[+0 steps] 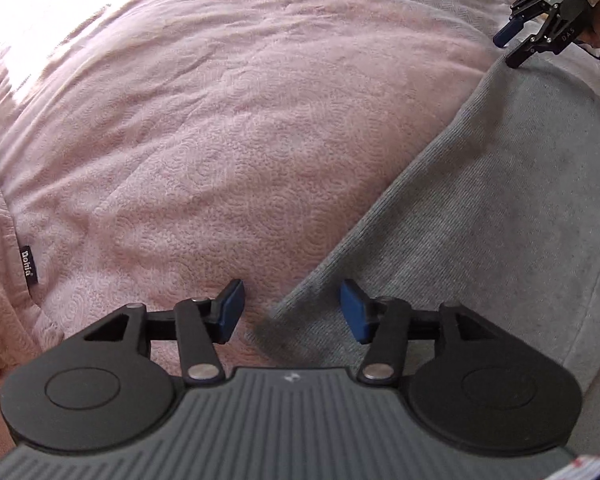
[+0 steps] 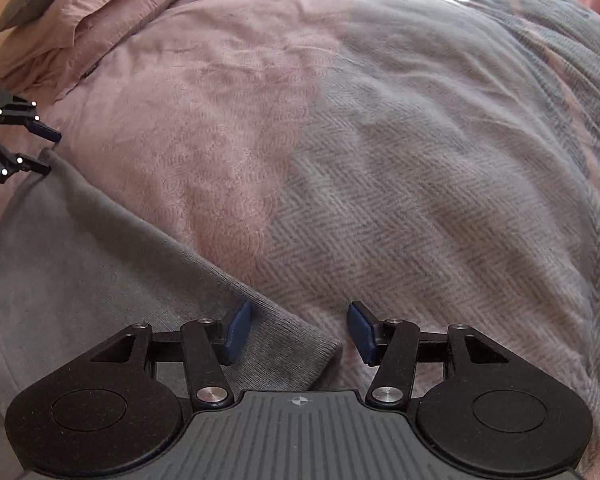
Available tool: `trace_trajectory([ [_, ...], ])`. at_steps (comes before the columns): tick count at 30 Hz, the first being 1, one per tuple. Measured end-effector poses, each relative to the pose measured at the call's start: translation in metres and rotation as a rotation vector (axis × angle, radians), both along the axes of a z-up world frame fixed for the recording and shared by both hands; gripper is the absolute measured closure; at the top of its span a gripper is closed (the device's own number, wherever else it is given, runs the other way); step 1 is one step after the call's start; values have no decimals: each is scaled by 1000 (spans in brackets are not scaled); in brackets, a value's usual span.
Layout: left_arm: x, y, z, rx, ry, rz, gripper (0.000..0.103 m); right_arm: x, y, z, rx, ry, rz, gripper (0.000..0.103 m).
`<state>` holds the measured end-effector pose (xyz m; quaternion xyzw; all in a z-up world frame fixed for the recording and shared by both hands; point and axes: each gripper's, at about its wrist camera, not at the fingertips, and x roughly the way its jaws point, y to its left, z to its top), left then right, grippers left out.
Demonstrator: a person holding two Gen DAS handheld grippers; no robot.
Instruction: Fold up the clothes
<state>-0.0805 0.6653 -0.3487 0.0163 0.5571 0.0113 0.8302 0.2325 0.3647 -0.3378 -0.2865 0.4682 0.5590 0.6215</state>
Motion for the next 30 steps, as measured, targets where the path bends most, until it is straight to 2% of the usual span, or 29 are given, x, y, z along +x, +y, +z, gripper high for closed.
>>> trace_trajectory([
  [3,-2,8,0,-29,14,1,53,6,-3,0,-4,45,-2,53],
  [5,-5,13,0,-42,38,7,53,5,-6,1,-13,58,17,59],
  [6,-6,15,-1,-44,52,15,54,4,-7,2,-14,49,22,66],
  [7,-7,16,-2,-46,63,20,61,5,-11,4,-11,57,12,82],
  [9,-7,9,-2,-27,73,8,75,5,-13,7,4,85,-12,93],
  [10,-7,3,-1,12,71,-12,84,3,-15,9,16,77,-19,96],
  [12,-12,-7,3,74,65,-42,95,-6,-21,19,42,44,-27,98],
  [15,-26,-20,20,126,2,-19,97,-25,-31,41,102,-32,-36,99],
  [19,-58,-39,56,162,-112,59,97,-63,-54,82,204,-161,-30,99],
  [22,-95,-63,86,175,-189,117,97,-100,-84,115,281,-242,-36,99],
  [26,-158,-115,130,179,-277,207,97,-161,-133,156,357,-348,-1,99],
  [30,-224,-180,154,165,-291,294,97,-222,-193,180,368,-396,25,99],
])
